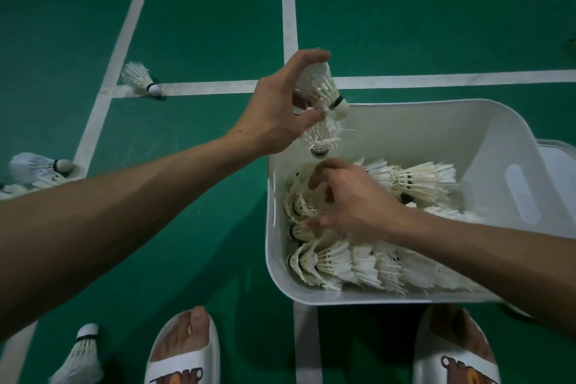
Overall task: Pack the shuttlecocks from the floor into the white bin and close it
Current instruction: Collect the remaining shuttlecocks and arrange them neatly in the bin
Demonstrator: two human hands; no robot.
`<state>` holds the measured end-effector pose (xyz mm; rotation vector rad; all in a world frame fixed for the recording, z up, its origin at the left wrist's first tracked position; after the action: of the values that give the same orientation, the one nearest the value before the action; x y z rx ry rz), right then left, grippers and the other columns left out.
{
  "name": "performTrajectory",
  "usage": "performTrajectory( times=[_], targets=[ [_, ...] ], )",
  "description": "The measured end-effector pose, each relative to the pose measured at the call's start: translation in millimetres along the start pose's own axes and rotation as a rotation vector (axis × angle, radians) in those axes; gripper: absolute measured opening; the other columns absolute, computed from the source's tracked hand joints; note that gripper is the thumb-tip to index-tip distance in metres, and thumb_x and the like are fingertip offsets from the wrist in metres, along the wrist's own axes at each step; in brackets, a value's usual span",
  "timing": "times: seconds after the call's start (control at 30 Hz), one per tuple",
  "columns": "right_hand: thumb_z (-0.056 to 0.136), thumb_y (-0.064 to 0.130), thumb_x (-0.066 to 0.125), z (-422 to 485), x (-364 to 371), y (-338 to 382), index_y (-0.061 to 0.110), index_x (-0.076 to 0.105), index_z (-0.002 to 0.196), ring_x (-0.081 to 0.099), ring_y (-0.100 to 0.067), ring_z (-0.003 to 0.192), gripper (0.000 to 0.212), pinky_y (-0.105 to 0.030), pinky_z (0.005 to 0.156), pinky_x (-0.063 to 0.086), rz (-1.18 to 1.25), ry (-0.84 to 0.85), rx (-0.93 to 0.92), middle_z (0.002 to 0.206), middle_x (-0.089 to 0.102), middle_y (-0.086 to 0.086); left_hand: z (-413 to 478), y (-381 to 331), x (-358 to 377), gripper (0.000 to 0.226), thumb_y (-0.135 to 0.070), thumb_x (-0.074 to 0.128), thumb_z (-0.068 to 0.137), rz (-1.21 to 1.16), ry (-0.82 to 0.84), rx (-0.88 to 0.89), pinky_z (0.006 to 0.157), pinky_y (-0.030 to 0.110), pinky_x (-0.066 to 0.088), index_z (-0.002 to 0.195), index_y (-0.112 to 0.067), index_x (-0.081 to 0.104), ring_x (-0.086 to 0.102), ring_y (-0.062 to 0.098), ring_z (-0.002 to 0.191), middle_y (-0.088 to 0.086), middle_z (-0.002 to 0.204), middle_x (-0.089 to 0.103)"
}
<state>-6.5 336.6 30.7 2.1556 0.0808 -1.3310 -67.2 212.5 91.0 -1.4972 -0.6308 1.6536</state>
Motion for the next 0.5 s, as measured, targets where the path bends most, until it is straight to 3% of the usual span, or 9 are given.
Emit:
performTrajectory(
  times=[0.13,0.27,0.37,0.5],
  targets=[
    [0.064,0.059,0.078,-7.3,-9.8,-2.3,0.021,0.06,0.122,0.054,-0.005,0.096,0.072,-0.021,0.087,0.05,0.078,0.017,-0.013,0.14,0.044,0.006,-1.8,0.0,-1.0,0.069,-0.01,0.077,0.077,0.022,0.027,-0.01,0.073,0.019,0.056,0.134,-0.029,0.044,0.065,0.006,0.078,0.001,0.099,0.06],
    [0.063,0.055,0.078,-14.1,-16.3,-15.1,0.02,0.062,0.108,0.062,-0.008,0.091,0.059,-0.031,0.084,0.056,0.21,0.014,0.096,0.115,0.061,0.005,-4.9,-0.8,-2.1,0.069,-0.011,0.078,0.076,0.012,0.034,-0.021,0.075,0.024,0.058,0.134,-0.03,0.044,0.067,0.009,0.079,0.001,0.102,0.06],
    [0.061,0.049,0.079,-17.8,-32.7,-34.3,0.019,0.06,0.087,0.065,-0.013,0.087,0.044,-0.031,0.074,0.058,0.417,-0.127,0.219,0.093,0.067,0.003,-8.6,-2.8,-2.3,0.069,-0.011,0.078,0.076,0.005,0.044,-0.013,0.074,0.024,0.058,0.133,-0.029,0.044,0.067,0.009,0.079,-0.003,0.1,0.058],
    [0.043,0.052,0.08,-18.7,-52.2,-35.2,0.023,0.046,0.087,0.066,-0.009,0.095,0.063,-0.036,0.08,0.058,0.676,-0.318,0.194,0.104,0.065,0.007,-13.0,-7.0,1.9,0.071,-0.011,0.078,0.075,0.015,0.08,-0.002,0.073,0.018,0.057,0.135,-0.029,0.043,0.065,0.002,0.08,-0.008,0.1,0.053]
  ],
)
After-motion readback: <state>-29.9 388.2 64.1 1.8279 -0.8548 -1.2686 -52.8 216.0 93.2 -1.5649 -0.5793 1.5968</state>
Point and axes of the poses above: each hand's wrist, its own z-axis towards the middle knuckle, its own x-axis out of the palm, y = z × x, the point moved 5 cm from there along z, towards the middle knuckle
